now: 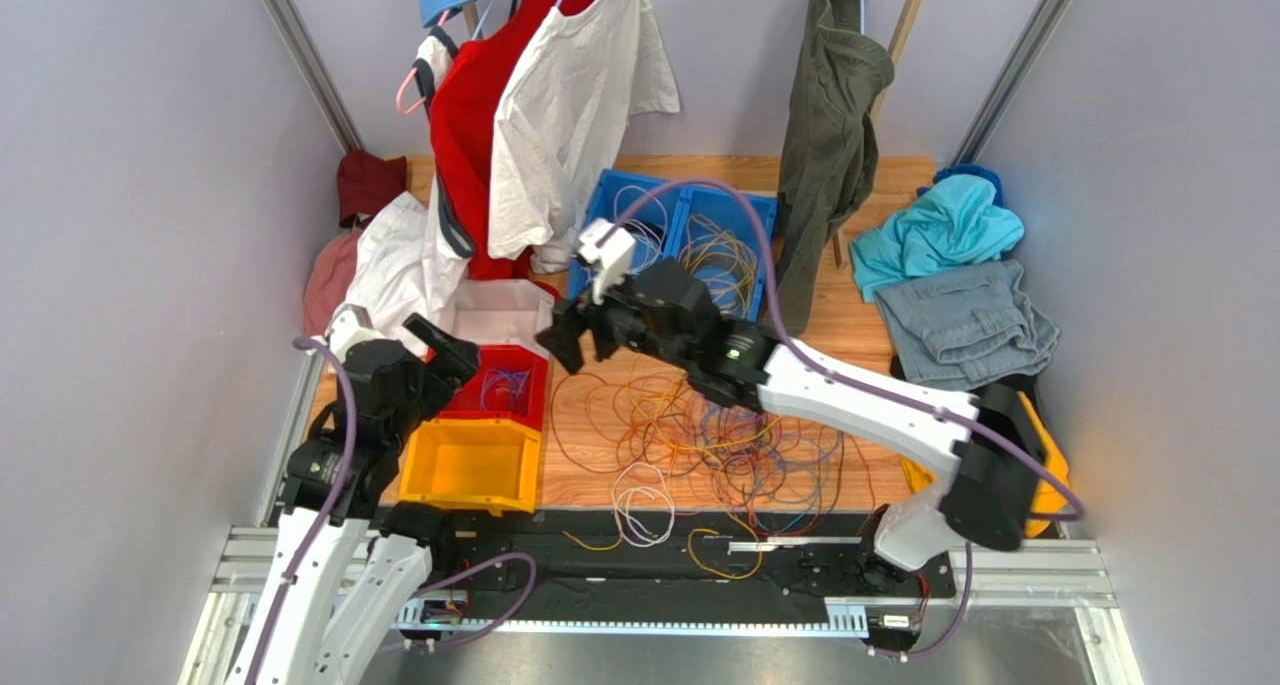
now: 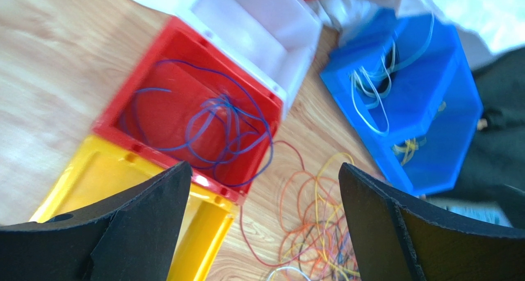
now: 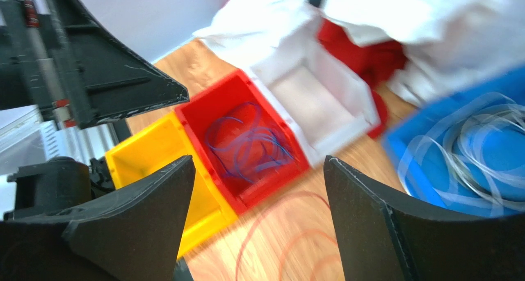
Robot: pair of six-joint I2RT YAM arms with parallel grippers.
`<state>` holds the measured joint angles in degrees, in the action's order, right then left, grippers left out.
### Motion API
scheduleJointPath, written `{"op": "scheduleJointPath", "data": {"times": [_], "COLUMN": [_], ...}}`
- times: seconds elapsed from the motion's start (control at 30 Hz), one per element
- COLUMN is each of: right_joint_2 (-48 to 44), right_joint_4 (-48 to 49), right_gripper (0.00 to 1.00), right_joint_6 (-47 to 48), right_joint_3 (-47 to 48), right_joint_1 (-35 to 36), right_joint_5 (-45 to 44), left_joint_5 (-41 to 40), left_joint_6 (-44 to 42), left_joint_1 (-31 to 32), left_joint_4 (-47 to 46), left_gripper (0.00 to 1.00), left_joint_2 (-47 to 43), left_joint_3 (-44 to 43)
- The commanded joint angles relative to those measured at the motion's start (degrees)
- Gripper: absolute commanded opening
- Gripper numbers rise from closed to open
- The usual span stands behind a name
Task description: Untangle the cables
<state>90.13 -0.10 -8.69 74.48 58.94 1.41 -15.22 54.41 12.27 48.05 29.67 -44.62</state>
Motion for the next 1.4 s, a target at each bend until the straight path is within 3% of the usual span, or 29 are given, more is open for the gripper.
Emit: {"op": "scheduleJointPath", "data": {"times": [0.0,0.03,0.1,0.23,0.33,0.63,0.77,0.87,1.0,1.13,1.33,1.37], "right_joint_2": [-11.18,-13.55,-20.14,-29.38,-35.36,-49.25,-46.54,-41.89,-36.44,-28.20,-18.33,-17.89], "right_joint_4": [-6.23,-6.84,-7.46,-10.53,-12.38,-19.05,-22.75,-23.37,-15.94,-9.14,-9.66,-9.48], "right_gripper": [0.80,0.79,0.76,0.73,0.71,0.71,0.71,0.71,0.69,0.67,0.59,0.54], "right_joint_6": [-2.12,-3.17,-5.88,-9.59,-11.26,-14.34,-14.25,-16.70,-19.34,-18.56,-17.24,-17.15], "right_joint_3": [-11.09,-13.63,-19.94,-27.79,-32.45,-39.05,-38.27,-38.27,-41.94,-41.62,-35.37,-35.19], "right_joint_1": [0.12,0.04,0.04,0.21,0.21,0.30,-0.58,-3.91,-7.95,-8.66,-9.72,-9.63], "right_joint_5": [-12.55,-13.35,-15.37,-17.32,-17.67,-30.05,-33.31,-29.38,-26.29,-26.55,-23.12,-22.68], "left_joint_5": [12.74,17.63,19.70,10.07,6.97,6.43,5.73,4.59,4.50,3.71,1.52,1.16], "left_joint_6": [-3.87,-4.22,-4.40,-6.24,-7.74,-9.15,-8.53,-8.62,-7.05,-5.90,-5.28,-5.19], "left_joint_1": [-0.23,0.12,2.22,16.42,22.94,28.50,32.02,35.27,37.12,37.21,37.21,37.21], "left_joint_4": [-13.84,-16.47,-23.43,-26.78,-28.44,-35.03,-38.12,-38.30,-38.91,-38.21,-35.31,-35.05], "left_gripper": [0.99,0.99,0.99,0.99,0.99,0.99,0.99,0.99,0.99,0.99,0.99,0.99], "left_joint_2": [2.57,3.37,6.43,14.08,20.85,35.18,40.63,44.76,47.06,45.39,39.42,37.76], "left_joint_3": [5.41,7.86,9.72,7.90,5.35,1.21,-1.51,-3.89,-3.99,-1.53,1.38,1.73]}}
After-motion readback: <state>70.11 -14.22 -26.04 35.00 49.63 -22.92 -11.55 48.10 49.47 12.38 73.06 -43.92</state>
